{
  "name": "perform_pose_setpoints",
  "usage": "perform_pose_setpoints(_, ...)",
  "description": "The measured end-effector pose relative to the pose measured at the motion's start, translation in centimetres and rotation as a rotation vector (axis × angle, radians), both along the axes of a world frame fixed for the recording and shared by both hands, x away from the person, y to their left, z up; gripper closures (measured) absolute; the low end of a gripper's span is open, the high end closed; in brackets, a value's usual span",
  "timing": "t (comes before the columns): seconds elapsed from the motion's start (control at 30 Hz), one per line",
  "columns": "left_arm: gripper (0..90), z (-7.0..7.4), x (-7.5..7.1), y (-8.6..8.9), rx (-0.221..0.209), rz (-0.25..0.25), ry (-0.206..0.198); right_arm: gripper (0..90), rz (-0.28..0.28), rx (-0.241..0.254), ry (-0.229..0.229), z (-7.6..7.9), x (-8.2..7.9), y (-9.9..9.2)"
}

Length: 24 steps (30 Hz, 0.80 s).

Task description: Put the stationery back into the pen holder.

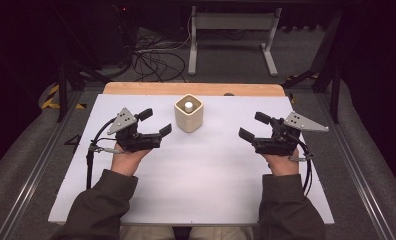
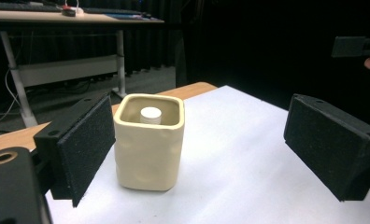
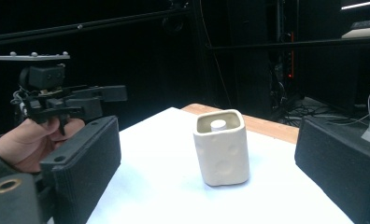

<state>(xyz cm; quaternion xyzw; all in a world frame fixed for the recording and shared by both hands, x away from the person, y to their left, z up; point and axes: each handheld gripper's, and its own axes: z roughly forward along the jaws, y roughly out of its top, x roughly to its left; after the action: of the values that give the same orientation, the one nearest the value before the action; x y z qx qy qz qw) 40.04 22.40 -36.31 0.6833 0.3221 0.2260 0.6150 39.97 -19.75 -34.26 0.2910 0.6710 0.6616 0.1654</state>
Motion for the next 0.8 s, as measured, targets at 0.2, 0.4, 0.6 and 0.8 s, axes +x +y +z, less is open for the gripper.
perform_pose_setpoints(0.2, 9.9, 0.2, -1.0, 0.9, -0.014, 0.006, -0.011, 7.9, -0.003, 0.002, 0.002, -0.1, 0.0, 0.0)
perform_pose_setpoints(0.4, 9.9, 0.0, -2.6, 1.6, -0.028, -0.002, -0.014, 7.9, -0.003, 0.001, 0.003, -0.1, -0.1, -0.1)
perform_pose_setpoints(0.6, 9.5, 0.2, -3.6, 2.2, -0.011, 0.001, -0.029, 7.9, -0.005, 0.002, 0.002, -0.1, -0.2, -0.2)
perform_pose_setpoints(0.8, 9.1, 0.4, -4.4, 3.1, -0.015, 0.003, -0.039, 7.9, -0.017, 0.003, 0.002, -0.1, -0.5, -0.6)
